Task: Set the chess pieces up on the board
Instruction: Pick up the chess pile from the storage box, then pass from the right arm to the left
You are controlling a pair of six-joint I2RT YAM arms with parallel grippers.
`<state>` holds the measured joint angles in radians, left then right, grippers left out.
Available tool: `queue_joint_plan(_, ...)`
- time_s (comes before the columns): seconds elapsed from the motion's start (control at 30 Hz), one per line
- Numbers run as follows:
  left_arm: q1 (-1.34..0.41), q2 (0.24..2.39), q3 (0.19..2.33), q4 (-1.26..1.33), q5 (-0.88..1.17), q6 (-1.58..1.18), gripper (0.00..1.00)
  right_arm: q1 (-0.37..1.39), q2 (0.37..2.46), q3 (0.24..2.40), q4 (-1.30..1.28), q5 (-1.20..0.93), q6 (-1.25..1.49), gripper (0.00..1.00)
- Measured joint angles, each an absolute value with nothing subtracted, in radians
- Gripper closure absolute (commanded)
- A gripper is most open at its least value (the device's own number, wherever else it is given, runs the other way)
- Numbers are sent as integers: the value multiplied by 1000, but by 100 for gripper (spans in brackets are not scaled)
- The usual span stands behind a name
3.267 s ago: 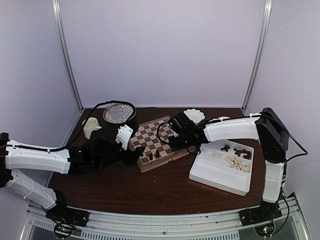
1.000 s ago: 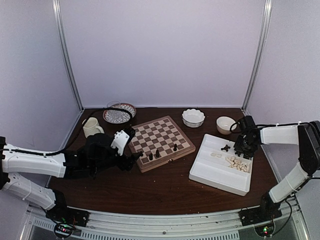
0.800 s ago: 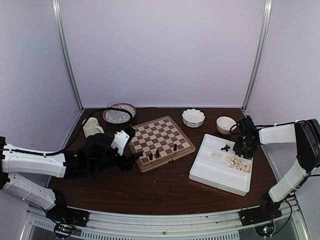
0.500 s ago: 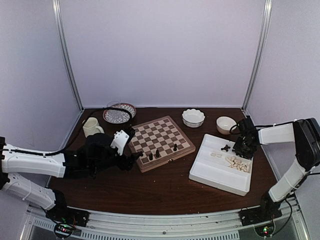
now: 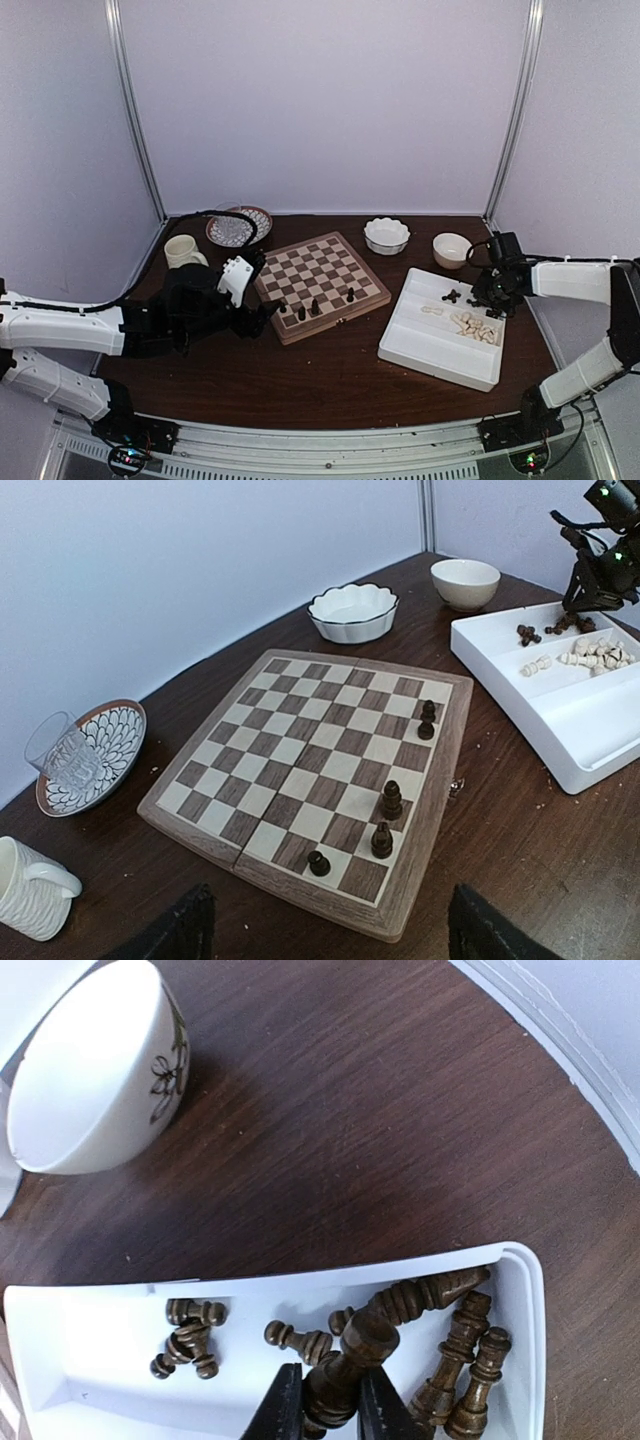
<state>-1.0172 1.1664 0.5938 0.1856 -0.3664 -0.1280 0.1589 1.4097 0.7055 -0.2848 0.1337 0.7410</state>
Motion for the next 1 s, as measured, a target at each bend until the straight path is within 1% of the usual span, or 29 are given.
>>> queue_joint_plan(0.13, -1017, 1158, 594, 186, -366, -128, 20, 159, 1353, 677, -255, 101, 708, 85)
queue_joint_plan(0.4, -1017, 1156, 594, 186, -354, -128, 20, 159, 1296, 624, -180, -4, 632, 85)
queue_joint_plan(0.63, -1017, 1158, 594, 186, -334, -129, 20, 160, 1288, 610, -136, -55, 607, 86)
queue_joint_plan(0.73, -1017, 1159, 594, 186, -320, -128, 20, 159, 1290, 610, -124, -76, 604, 88)
queue_joint_plan(1.0, -1017, 1173, 589, 210, -215, -120, 20, 159, 1299, 602, -47, -194, 593, 89)
